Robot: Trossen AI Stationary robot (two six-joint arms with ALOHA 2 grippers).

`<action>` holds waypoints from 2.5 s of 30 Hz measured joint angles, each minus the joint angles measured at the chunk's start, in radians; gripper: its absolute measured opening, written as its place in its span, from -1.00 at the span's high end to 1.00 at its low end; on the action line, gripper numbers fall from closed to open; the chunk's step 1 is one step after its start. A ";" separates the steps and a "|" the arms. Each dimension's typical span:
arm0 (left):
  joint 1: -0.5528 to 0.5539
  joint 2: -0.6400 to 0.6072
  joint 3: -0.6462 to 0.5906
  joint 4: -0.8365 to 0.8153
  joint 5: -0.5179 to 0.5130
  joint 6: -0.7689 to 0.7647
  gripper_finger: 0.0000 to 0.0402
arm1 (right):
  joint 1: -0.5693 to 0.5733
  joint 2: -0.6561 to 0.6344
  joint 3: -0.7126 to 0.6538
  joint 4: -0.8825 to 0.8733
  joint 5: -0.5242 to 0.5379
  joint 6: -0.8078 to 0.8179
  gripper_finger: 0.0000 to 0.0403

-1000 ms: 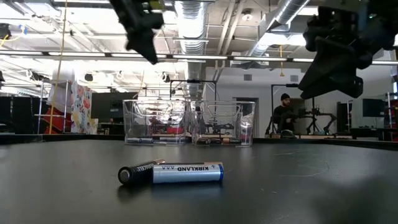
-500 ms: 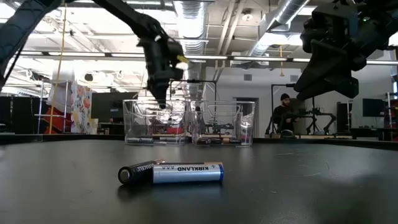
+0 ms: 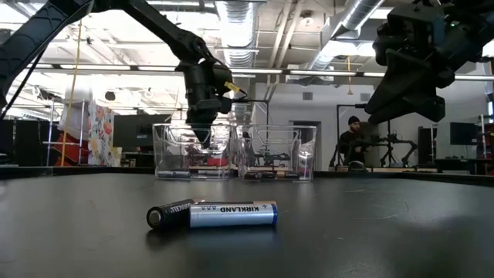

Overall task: Sort batteries
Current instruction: Put the white battery into the left transparent bin, then put the black battery into the right transparent bin

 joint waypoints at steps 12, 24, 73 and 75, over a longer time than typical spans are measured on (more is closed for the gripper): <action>-0.037 0.001 -0.189 0.116 -0.005 -0.021 0.86 | 0.000 0.000 0.000 0.000 0.000 0.000 0.39; -0.040 0.000 -0.260 0.210 -0.005 -0.055 0.66 | 0.000 0.000 0.000 0.000 0.000 0.000 0.39; -1.106 -0.947 -0.840 0.050 -0.372 -1.672 0.73 | -0.005 0.000 0.000 0.001 0.000 -0.001 0.39; -1.169 -0.931 -0.859 0.053 -0.408 -1.752 0.73 | -0.005 0.000 0.000 0.001 0.000 -0.001 0.39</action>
